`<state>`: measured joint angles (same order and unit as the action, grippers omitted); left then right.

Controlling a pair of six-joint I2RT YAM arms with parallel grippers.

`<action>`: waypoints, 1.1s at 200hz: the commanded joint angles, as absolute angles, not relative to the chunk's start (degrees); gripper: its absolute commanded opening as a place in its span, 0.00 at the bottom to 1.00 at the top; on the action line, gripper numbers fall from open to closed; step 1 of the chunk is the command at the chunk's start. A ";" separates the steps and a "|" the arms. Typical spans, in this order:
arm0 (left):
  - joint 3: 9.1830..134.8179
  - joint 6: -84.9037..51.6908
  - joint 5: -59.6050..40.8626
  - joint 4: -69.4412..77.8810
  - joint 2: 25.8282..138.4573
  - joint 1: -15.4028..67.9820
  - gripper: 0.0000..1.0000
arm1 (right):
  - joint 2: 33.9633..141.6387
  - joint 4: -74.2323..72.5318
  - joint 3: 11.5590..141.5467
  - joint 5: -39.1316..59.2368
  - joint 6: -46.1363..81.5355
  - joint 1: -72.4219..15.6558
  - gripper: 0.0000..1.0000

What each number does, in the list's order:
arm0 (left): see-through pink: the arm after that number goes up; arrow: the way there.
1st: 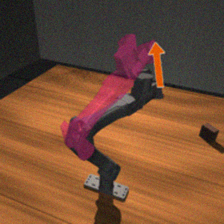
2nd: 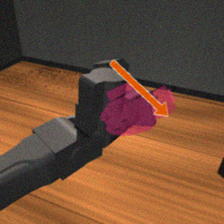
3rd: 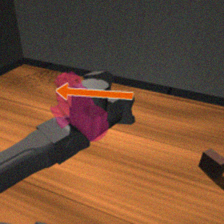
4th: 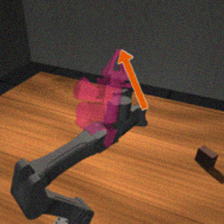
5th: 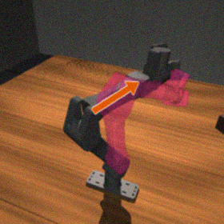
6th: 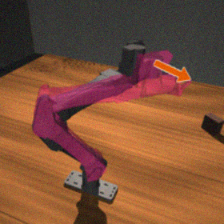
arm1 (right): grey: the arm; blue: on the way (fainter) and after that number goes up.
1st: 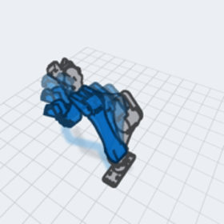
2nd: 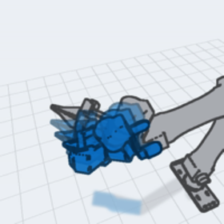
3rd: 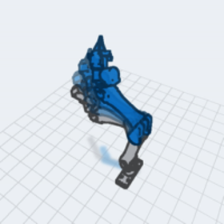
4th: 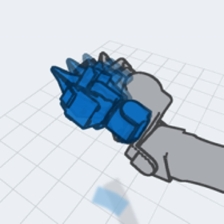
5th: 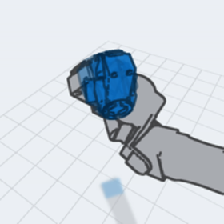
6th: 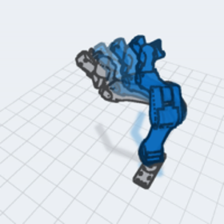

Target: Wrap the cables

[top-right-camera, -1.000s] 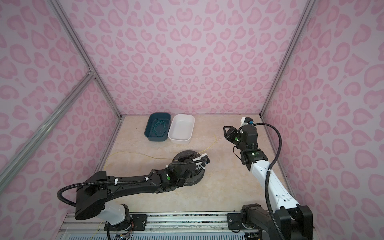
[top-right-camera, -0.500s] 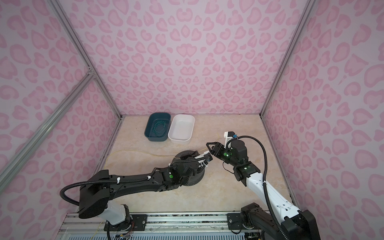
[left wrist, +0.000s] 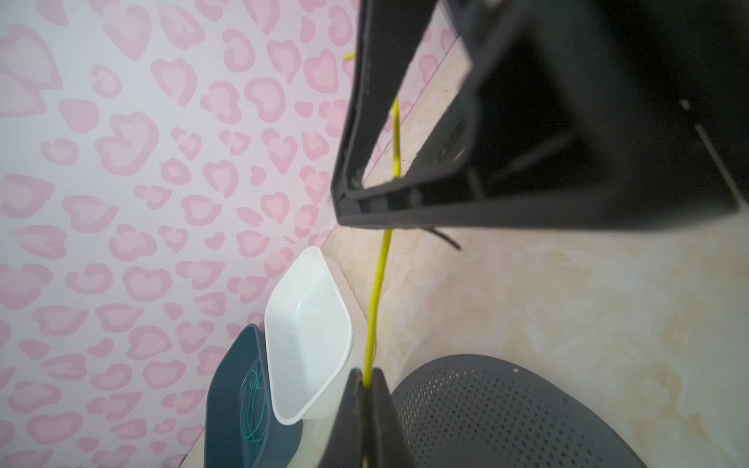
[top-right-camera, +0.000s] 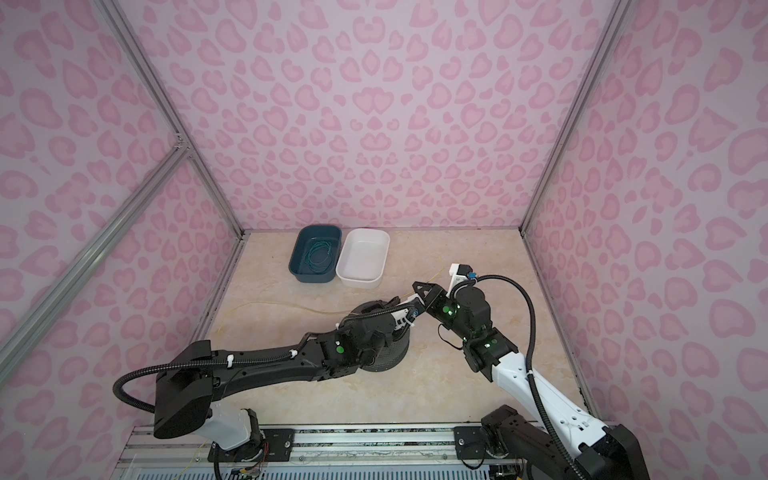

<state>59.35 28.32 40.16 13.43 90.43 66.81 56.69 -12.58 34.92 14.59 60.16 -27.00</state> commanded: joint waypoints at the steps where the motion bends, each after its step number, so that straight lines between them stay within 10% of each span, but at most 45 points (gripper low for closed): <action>1: 58.38 27.78 36.79 15.47 88.91 66.97 0.04 | 57.68 -16.33 34.99 15.15 61.20 -27.20 0.30; 87: 57.92 28.92 36.83 16.70 88.47 66.97 0.05 | 58.75 -17.43 35.83 15.35 61.70 -27.15 0.00; 143: 55.17 20.07 37.83 12.00 78.63 66.35 0.62 | 55.74 -12.28 36.04 12.33 58.83 -26.19 0.00; 220: 40.61 -31.13 38.93 -20.96 31.37 40.88 0.84 | 54.54 -11.37 35.92 13.23 57.99 -26.45 0.00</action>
